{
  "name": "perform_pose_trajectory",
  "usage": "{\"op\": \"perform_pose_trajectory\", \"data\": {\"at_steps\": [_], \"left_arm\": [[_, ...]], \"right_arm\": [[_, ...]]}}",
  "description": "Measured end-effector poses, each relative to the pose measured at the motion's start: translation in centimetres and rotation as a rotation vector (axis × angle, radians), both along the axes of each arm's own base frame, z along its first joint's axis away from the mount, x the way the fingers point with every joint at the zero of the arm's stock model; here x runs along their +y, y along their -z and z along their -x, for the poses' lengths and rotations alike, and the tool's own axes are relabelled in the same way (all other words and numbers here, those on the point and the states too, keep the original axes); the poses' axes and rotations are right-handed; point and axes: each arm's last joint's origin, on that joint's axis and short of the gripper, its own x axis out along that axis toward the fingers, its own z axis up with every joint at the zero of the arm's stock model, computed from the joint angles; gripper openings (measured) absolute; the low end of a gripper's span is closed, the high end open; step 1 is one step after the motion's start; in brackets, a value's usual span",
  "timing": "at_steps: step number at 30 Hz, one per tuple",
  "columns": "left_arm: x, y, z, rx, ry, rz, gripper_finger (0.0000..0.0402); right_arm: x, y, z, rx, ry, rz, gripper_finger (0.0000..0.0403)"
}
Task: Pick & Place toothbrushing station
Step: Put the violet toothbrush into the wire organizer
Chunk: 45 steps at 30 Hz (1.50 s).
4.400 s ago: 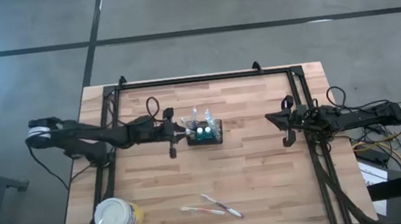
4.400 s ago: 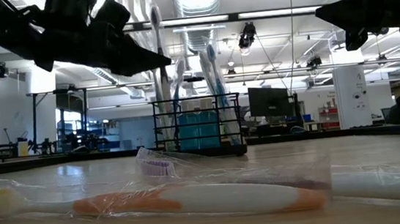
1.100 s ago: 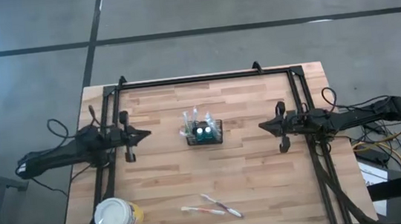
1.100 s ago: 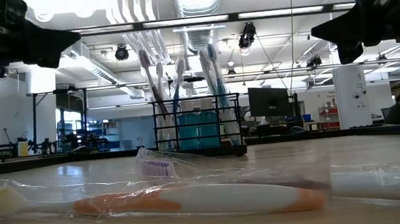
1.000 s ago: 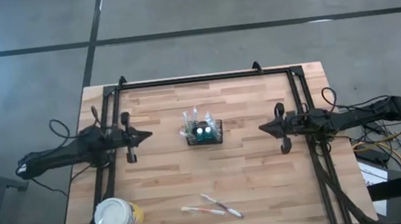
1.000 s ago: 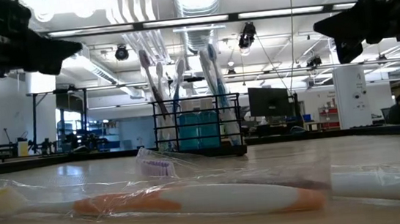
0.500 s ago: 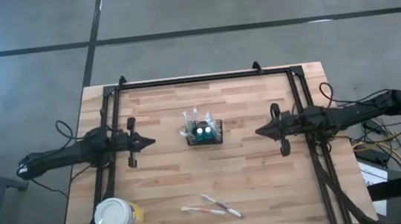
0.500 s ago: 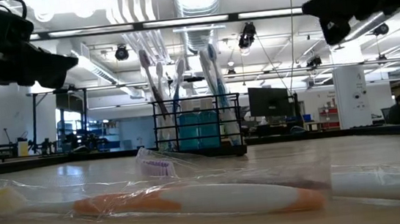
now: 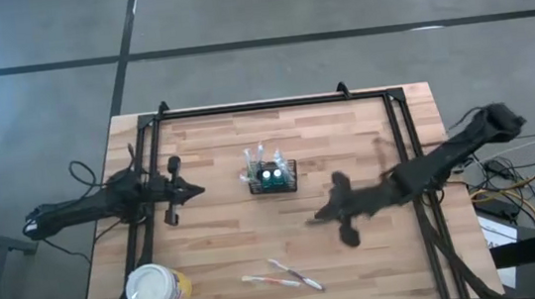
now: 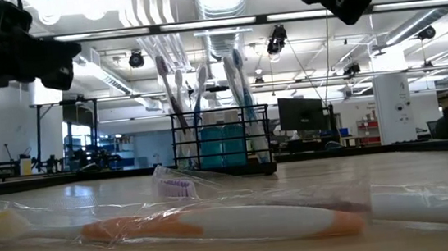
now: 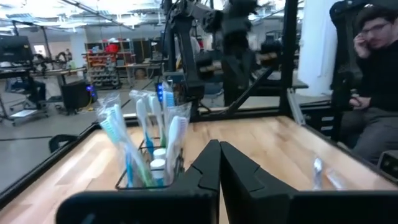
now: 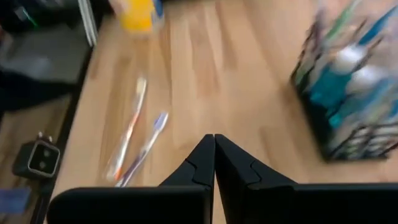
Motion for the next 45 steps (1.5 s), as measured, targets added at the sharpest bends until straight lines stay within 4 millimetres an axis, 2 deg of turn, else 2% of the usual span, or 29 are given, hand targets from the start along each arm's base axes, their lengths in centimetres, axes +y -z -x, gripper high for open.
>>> {"op": "perform_pose_trajectory", "data": {"at_steps": [4,8,13,17,20,28,33,39,45], "left_arm": [[0.0,-0.3,0.0,-0.005,0.015,0.027,0.0006],[-0.1,-0.3,0.0,-0.003,0.025,0.049,0.0016],[-0.1,-0.3,0.0,0.000,0.025,0.069,0.0019],[-0.1,-0.1,0.0,0.009,0.026,0.077,0.0015],[-0.1,-0.1,0.0,0.012,0.027,0.078,0.0013],[-0.1,-0.1,0.0,0.013,0.027,0.078,0.0012],[-0.1,-0.1,0.0,0.015,0.028,0.085,0.0012],[-0.1,0.0,0.0,0.016,0.031,0.097,0.0010],[-0.1,0.0,0.0,0.017,0.032,0.096,0.0010]], "right_arm": [[3.2,0.4,-3.3,0.181,0.058,-0.009,0.0008],[5.5,1.1,-6.3,0.374,0.145,-0.042,0.0008],[8.6,2.4,-9.5,0.565,0.106,-0.092,0.0008],[10.3,3.5,-11.6,0.649,0.086,-0.114,0.0013],[11.0,3.8,-12.6,0.695,0.073,-0.109,0.0035],[12.7,4.7,-13.6,0.743,0.045,-0.110,0.0134],[13.2,5.7,-13.0,0.775,0.091,-0.128,0.0186],[14.0,7.7,-11.8,0.802,0.104,-0.121,0.0208],[14.2,9.0,-11.9,0.758,0.084,-0.145,0.0210]]}}
